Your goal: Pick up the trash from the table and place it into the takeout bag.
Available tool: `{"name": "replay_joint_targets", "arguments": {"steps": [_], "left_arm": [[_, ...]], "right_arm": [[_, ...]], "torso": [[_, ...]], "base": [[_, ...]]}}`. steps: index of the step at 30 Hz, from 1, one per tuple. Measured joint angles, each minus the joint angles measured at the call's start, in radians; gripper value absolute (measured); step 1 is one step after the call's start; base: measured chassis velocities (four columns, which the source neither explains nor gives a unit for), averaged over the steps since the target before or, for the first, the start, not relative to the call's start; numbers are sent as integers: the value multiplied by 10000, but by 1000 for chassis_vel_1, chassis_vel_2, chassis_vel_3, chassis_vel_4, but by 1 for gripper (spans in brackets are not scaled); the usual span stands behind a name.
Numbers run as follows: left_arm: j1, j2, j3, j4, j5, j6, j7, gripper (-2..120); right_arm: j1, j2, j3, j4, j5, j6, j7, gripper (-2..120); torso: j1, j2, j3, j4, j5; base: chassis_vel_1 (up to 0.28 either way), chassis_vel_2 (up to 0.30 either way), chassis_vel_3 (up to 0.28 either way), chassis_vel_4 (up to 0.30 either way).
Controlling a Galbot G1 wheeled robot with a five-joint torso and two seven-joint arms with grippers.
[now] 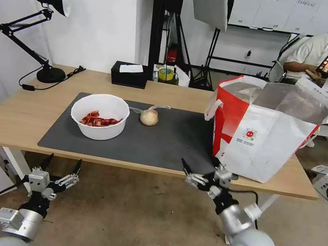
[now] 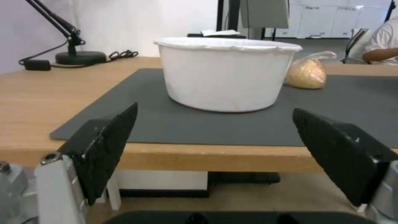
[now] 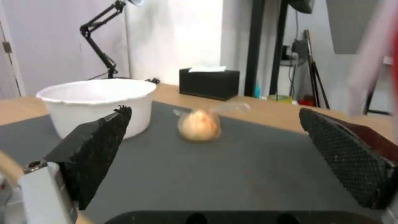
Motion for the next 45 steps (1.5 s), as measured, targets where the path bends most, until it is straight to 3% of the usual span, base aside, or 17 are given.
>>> {"name": "replay_joint_targets", "arguments": {"steps": [7, 9, 10, 12, 15, 16, 20, 21, 28, 31, 45], "left_arm": [[5, -22, -148, 22, -16, 0, -22, 100], [5, -22, -148, 22, -16, 0, -22, 100], [23, -28, -200, 22, -18, 1, -21, 100], [27, -29, -205, 22, -19, 1, -21, 100], [109, -74, -270, -1, -18, 3, -21, 100], [109, -74, -270, -1, -18, 3, -21, 100], [207, -151, -327, -67, -1, -1, -17, 100], [207, -151, -327, -67, -1, -1, -17, 100], [306, -191, -378, -115, 18, -47, 10, 100], [327, -196, -389, -117, 20, -69, 19, 100], [261, -90, -428, -103, -59, -97, 31, 100]], "right_arm": [[3274, 556, -2039, -1294, 750, -930, 984, 100], [3274, 556, -2039, -1294, 750, -930, 984, 100], [4368, 980, -2668, -1871, 1195, -1241, 1283, 100], [4500, 1046, -2740, -1947, 1268, -1291, 1323, 100], [5879, 1980, -3576, -3125, 2151, -1787, 1763, 100], [5879, 1980, -3576, -3125, 2151, -1787, 1763, 100], [7083, 3247, -4265, -4939, 2462, -2143, 1893, 100], [7083, 3247, -4265, -4939, 2462, -2143, 1893, 100], [8226, 4855, -4572, -7944, 2555, -2808, 1511, 100], [8369, 5211, -4562, -8557, 2647, -3157, 1271, 100], [8346, 6037, -4548, -9270, 2623, -4666, 1679, 100]], "torso": [[0, 0, 0, -3, 1], [0, 0, 0, -3, 1], [0, -1, 1, -3, -3], [1, -1, 0, -3, -1], [0, 0, 0, -2, -1], [0, 0, 0, -2, -1], [0, -1, 0, -2, -3], [0, -1, 0, -2, -3], [1, 0, 0, -3, -3], [0, 0, -1, -1, -2], [-1, 1, -2, -3, -1]], "base": [[0, 0, 0, 0], [0, 0, 0, 0], [0, 0, 0, 0], [0, 0, 0, 0], [0, 0, 0, 0], [0, 0, 0, 0], [0, 0, 0, 0], [0, 0, 0, 0], [0, 0, 0, 0], [0, 0, 0, 0], [0, 0, 0, 0]]}}
